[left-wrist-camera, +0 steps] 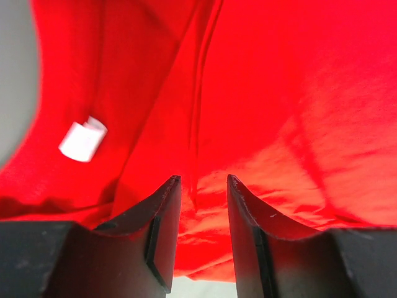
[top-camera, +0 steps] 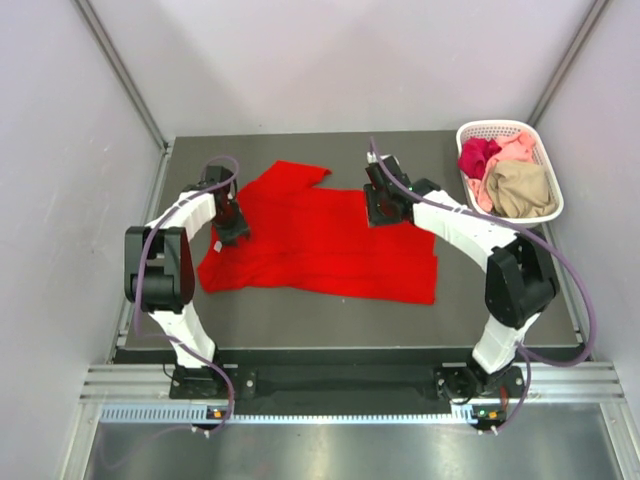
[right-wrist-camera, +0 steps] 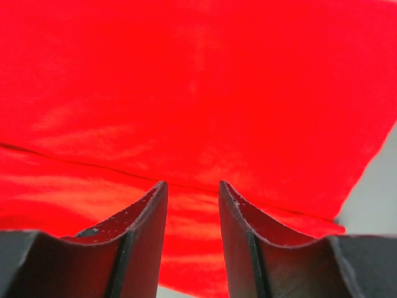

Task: Fold and stack the t-shirts
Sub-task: Fold the tshirt

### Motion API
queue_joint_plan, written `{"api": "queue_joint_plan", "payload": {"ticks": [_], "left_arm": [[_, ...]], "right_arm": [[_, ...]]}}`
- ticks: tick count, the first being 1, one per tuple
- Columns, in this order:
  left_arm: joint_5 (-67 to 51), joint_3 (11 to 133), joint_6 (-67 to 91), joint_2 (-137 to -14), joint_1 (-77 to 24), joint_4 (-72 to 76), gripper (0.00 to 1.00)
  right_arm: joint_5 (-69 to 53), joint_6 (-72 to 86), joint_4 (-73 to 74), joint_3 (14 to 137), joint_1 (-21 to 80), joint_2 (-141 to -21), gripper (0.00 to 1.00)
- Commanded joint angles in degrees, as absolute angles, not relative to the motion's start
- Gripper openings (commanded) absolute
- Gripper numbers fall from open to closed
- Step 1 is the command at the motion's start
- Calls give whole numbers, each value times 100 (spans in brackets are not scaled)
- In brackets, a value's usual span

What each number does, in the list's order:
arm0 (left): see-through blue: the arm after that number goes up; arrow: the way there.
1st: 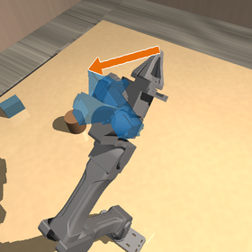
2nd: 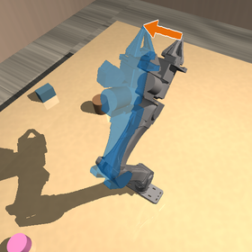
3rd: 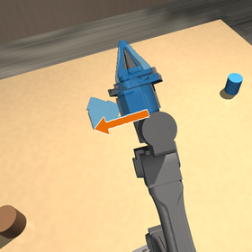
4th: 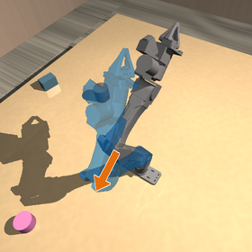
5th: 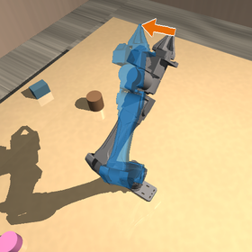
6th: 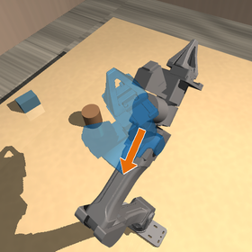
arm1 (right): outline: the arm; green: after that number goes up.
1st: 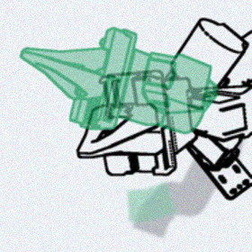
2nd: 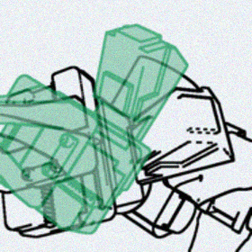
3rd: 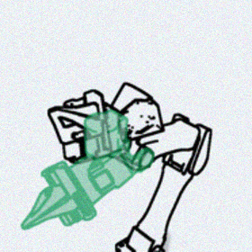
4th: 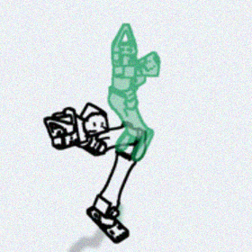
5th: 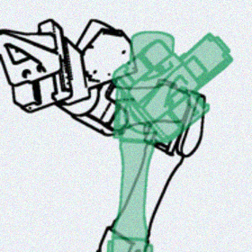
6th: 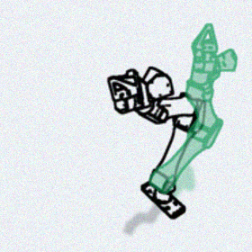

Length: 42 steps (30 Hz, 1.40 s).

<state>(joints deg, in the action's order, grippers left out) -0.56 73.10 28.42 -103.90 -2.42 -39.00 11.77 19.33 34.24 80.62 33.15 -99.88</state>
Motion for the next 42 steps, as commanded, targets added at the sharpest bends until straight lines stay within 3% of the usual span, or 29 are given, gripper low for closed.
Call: {"api": "queue_joint_plan", "payload": {"ticks": [1, 8, 15, 18, 19, 21, 30, 39, 41, 42], "left_arm": [[-361, 7207, 3093, -10380, -237, -3533, 41], [-316, 7093, 3331, -10590, -237, -3402, 40], [-299, 7181, 3375, -10679, -281, -3419, 28], [-343, 7207, 3428, -10670, -290, -3410, 19], [-369, 7233, 3428, -10679, -299, -3410, 9], [-439, 7330, 3445, -10696, -316, -3419, 0], [-615, 8076, 3586, -10705, -641, -3498, 0], [-914, 9078, 3481, -11478, -817, -3603, 0], [-1045, 9420, 3288, -11610, -817, -3665, 6], [-1124, 9544, 3218, -11636, -817, -3717, 14]], "right_arm": [[1222, 2057, 3349, 7911, 3234, -9493, 39], [1362, 2030, 3322, 7752, 3234, -9123, 39], [1406, 2074, 3305, 7682, 3234, -9114, 40], [1441, 2074, 3322, 7664, 3226, -9088, 40], [1450, 2074, 3322, 7655, 3234, -9053, 40], [1476, 2083, 3305, 7647, 3226, -9035, 40], [1494, 2092, 3296, 7638, 3226, -9017, 40], [1371, 2171, 3235, 7559, 3234, -9035, 40], [1292, 2215, 3191, 7576, 3234, -9079, 40], [1179, 2215, 3190, 7594, 3243, -9097, 40]]}}
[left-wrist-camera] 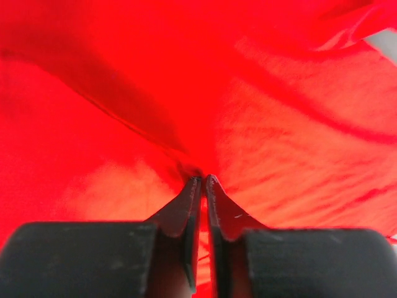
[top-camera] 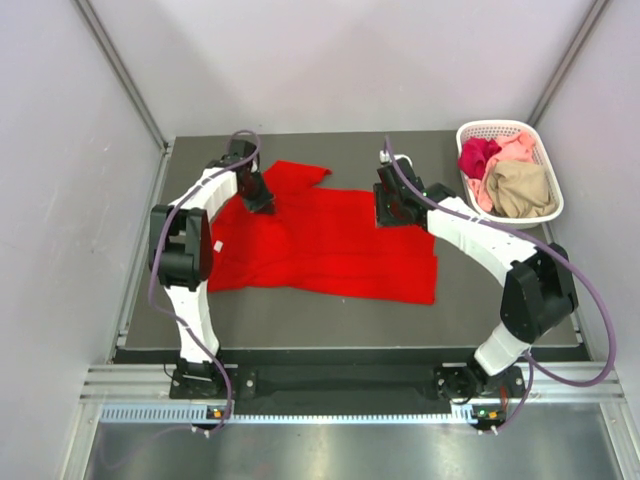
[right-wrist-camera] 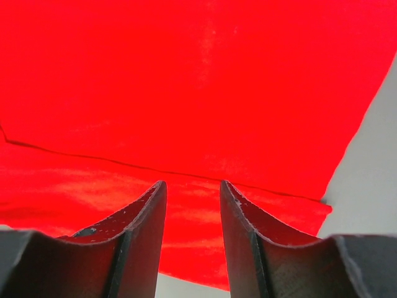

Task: Fold and stack the t-shirts
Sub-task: Fold the tshirt

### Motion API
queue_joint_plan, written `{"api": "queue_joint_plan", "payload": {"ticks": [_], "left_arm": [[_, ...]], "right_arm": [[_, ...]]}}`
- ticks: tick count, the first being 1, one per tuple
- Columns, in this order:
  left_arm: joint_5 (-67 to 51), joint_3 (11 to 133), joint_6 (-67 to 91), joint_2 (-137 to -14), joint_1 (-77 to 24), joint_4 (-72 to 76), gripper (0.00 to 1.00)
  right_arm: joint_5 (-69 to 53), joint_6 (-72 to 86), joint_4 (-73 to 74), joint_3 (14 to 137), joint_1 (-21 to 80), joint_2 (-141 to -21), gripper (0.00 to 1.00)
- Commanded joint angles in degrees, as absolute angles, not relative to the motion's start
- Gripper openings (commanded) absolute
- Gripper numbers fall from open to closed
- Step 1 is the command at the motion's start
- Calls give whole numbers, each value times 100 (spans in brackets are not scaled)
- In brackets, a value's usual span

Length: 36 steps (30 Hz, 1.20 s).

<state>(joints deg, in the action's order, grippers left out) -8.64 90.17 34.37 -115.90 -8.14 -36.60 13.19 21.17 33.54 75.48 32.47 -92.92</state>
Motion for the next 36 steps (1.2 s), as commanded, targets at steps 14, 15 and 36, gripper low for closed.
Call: {"api": "queue_joint_plan", "payload": {"ticks": [14, 15, 36], "left_arm": [[142, 8237, 2506, -10345, -53, -4080, 38], [45, 8114, 2374, -10336, -44, -3974, 38], [-826, 9106, 1459, -11760, 246, -3164, 37]], "right_arm": [[-975, 2548, 1161, 8366, 3770, -10528, 41], [-1045, 2601, 1064, 8472, 3797, -10669, 39], [-809, 3401, 853, 10836, 4184, -13359, 35]]}}
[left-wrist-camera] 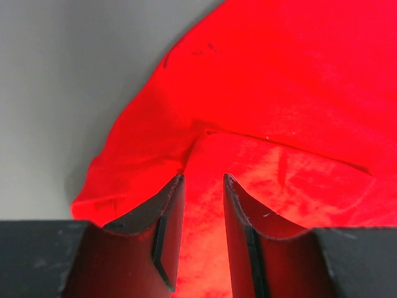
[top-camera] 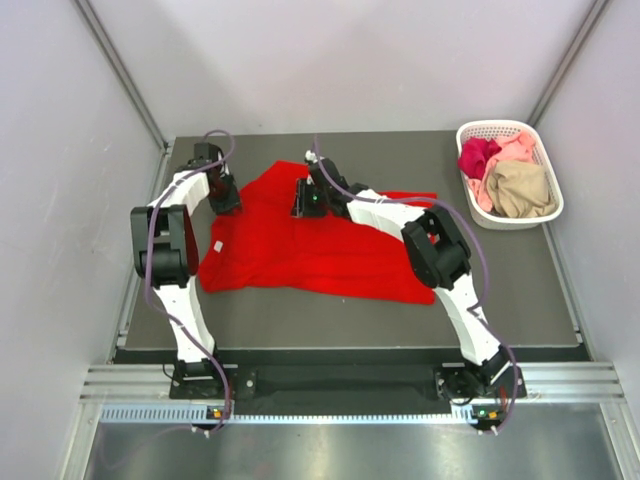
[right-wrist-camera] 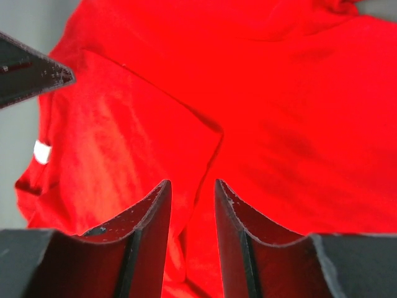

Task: Fold and stack the t-shirts
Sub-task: Fold the tshirt

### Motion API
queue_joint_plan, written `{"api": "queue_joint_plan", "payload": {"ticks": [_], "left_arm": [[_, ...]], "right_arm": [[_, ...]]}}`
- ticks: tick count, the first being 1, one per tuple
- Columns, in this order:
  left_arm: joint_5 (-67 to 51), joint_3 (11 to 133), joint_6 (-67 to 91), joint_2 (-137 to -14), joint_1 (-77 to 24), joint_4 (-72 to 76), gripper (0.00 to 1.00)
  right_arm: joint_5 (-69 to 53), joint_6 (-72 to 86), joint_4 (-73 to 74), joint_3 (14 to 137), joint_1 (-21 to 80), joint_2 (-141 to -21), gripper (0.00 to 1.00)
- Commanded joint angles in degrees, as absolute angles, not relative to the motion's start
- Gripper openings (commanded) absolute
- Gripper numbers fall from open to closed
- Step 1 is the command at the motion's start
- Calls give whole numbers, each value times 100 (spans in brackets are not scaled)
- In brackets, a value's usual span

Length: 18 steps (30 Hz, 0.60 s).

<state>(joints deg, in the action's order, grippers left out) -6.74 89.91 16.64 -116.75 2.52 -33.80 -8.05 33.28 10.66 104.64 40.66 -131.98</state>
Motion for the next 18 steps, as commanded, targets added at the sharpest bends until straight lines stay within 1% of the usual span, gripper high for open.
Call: {"api": "queue_joint_plan", "payload": {"ticks": [1, 9, 12, 16, 17, 18], "left_arm": [[-861, 9088, 1442, -11786, 237, -3121, 37], [-1143, 9149, 1318, -11944, 237, -2927, 36], [-1134, 9176, 1292, -11971, 237, -2918, 34], [-1169, 9185, 1292, -11936, 229, -2874, 15], [-1160, 9193, 1301, -11927, 229, -2857, 8], [-1151, 9211, 1309, -11918, 220, -2839, 4]], "right_arm": [[-817, 3401, 835, 10933, 4192, -13481, 35], [-826, 3472, 817, 11223, 4210, -13834, 34], [-835, 3480, 817, 11294, 4219, -13939, 34], [-861, 3498, 765, 11312, 4219, -14010, 32], [-861, 3498, 730, 11312, 4227, -14027, 31], [-861, 3507, 712, 11312, 4219, -14036, 30]]}}
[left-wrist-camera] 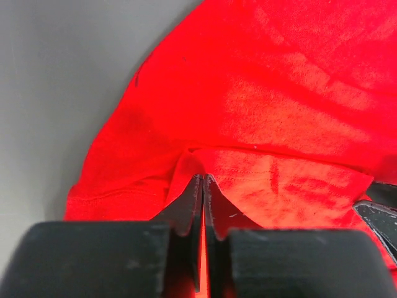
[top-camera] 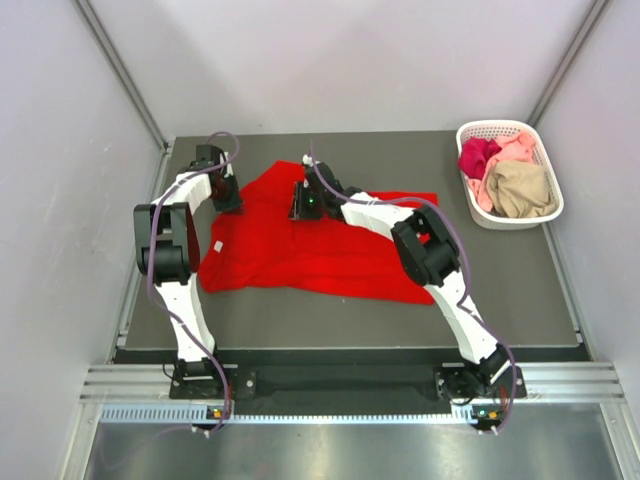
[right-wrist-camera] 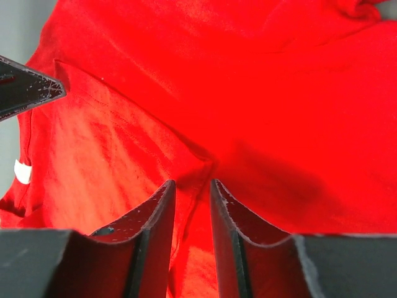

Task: Fold and stack the t-shirts
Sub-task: Fold the tshirt

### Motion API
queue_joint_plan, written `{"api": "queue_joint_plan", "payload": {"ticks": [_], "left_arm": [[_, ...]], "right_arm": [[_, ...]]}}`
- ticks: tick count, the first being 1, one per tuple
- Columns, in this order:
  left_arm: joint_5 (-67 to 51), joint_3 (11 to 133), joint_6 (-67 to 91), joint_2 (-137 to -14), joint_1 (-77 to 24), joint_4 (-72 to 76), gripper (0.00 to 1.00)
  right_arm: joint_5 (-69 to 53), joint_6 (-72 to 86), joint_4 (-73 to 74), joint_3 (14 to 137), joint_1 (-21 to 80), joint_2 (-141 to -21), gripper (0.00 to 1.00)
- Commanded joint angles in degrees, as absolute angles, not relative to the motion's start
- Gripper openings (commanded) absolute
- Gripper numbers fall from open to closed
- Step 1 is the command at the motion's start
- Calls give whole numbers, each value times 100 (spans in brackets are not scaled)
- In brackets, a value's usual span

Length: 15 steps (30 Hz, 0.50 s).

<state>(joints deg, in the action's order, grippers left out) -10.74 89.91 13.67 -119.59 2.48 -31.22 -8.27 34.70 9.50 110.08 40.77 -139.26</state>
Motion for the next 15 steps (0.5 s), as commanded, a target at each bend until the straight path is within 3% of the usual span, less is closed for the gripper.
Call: {"api": "queue_joint_plan", "payload": {"ticks": [1, 5, 6, 8, 15], "left_arm": [[-1151, 9228, 1318, -11927, 228, -2848, 1], [-1134, 9281, 1371, -11918, 220, -2848, 0], [-1108, 9281, 1388, -11883, 228, -2839, 0], [-1055, 9255, 1415, -11778, 220, -2804, 0], [-888, 9343, 1415, -11601, 211, -2654, 0]], "right_arm": [[-861, 3524, 695, 11320, 4219, -14054, 29], [-853, 3525, 580, 11285, 4219, -14027, 16], [-844, 3507, 545, 11250, 4219, -13993, 7], [-800, 3507, 501, 11145, 4219, -13879, 0], [-580, 3419, 255, 10881, 4210, -13535, 0]]}}
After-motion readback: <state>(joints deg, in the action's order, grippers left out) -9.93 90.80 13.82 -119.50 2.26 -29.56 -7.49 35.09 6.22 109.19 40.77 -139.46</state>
